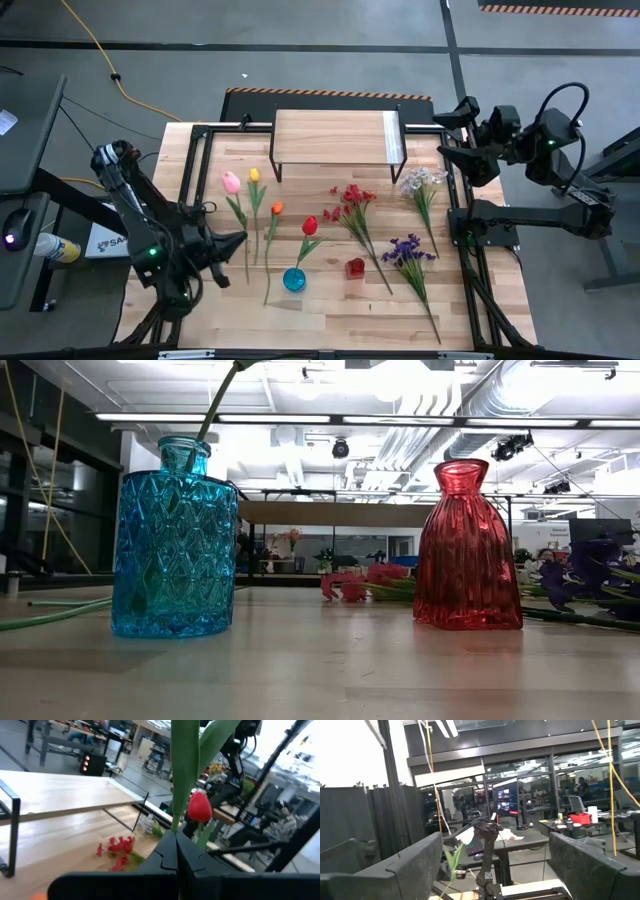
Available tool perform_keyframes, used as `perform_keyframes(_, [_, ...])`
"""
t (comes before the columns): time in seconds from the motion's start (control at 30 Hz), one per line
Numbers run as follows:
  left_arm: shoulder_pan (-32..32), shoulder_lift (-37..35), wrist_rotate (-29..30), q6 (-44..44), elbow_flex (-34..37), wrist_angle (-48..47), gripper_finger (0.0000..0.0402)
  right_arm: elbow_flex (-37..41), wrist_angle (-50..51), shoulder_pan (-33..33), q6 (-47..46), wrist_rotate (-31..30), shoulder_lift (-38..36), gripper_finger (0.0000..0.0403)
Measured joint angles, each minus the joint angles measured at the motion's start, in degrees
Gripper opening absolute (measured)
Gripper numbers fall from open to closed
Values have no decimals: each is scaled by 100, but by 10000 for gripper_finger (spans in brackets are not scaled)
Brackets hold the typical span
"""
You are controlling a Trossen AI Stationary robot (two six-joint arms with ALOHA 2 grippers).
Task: Pick and place flowers into a vace then onto a shelf
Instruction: Put the pink tulip into the blue transparent vase
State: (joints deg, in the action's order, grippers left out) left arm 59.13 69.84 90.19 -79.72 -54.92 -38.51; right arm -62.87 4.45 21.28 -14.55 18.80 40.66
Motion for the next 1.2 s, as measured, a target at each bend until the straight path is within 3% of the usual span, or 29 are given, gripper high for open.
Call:
perform_keyframes(0.23, [-686,360,-11,1649,-9,1872,20,0,2,0,4,-201,63,353])
perform_keyframes(0.5, [-1150,749,-11,1178,-7,2204,20,0,2,-2,-2,-187,96,353])
perform_keyframes(0.77, [-1152,1066,-22,1097,-7,2770,20,0,2,-2,-35,-179,96,354])
perform_keyframes(1.2, [-1153,1415,-19,2117,-9,3892,20,0,2,-2,-39,-198,96,354])
